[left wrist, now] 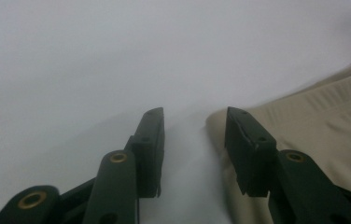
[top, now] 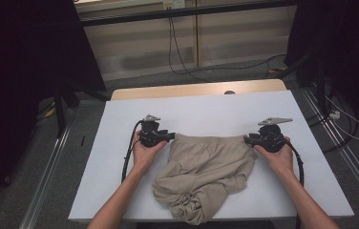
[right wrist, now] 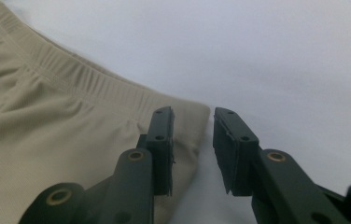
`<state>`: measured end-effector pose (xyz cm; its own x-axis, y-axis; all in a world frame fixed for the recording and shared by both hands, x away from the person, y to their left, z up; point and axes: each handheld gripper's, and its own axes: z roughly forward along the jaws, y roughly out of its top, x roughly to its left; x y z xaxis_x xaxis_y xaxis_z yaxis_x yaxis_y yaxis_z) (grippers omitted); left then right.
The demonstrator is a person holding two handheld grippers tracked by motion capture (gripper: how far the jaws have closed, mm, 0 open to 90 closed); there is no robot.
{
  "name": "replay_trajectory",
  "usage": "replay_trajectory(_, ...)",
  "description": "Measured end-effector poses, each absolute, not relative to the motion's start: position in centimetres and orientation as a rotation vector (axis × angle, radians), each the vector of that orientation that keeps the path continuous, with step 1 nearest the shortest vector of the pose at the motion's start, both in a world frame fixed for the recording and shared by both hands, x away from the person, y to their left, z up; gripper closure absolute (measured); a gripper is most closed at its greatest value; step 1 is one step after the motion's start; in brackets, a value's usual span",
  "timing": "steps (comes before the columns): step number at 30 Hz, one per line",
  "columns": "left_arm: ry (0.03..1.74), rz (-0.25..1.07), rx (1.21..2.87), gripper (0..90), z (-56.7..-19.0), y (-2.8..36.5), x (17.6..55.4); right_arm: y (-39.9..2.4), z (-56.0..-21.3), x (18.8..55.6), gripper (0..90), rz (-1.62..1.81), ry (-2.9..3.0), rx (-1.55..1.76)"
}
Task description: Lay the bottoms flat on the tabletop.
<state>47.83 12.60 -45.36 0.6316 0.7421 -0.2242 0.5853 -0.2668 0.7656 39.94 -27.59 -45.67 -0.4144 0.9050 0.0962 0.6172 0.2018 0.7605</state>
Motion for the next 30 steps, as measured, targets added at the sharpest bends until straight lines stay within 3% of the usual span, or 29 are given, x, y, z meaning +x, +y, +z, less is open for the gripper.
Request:
replay_trajectory(5, 0.994, 0.201, 1.997, 58.9, -45.5, 11.5, 47.5, -27.5, -46.2, 40.3, 69.9, 1.051, 2.135, 1.438)
replay_trajectory(13, 0.991, 0.165, 2.032, 68.8, -46.4, 11.0, 47.2, -27.4, -46.2, 40.2, 77.4, 1.035, 2.129, 1.436)
replay_trajectory(17, 0.983, 0.112, 2.065, 84.0, -46.2, 11.0, 46.5, -27.1, -46.2, 40.1, 83.2, 1.098, 2.134, 1.467)
replay_trajectory(19, 1.006, 0.083, 2.046, 86.0, -46.3, 11.2, 46.4, -26.7, -46.0, 40.1, 85.6, 1.101, 2.146, 1.436)
replay_trajectory(30, 0.943, 0.272, 1.844, 86.6, -40.8, 13.1, 44.9, -27.0, -42.5, 39.3, 86.3, 1.248, 1.983, 1.342)
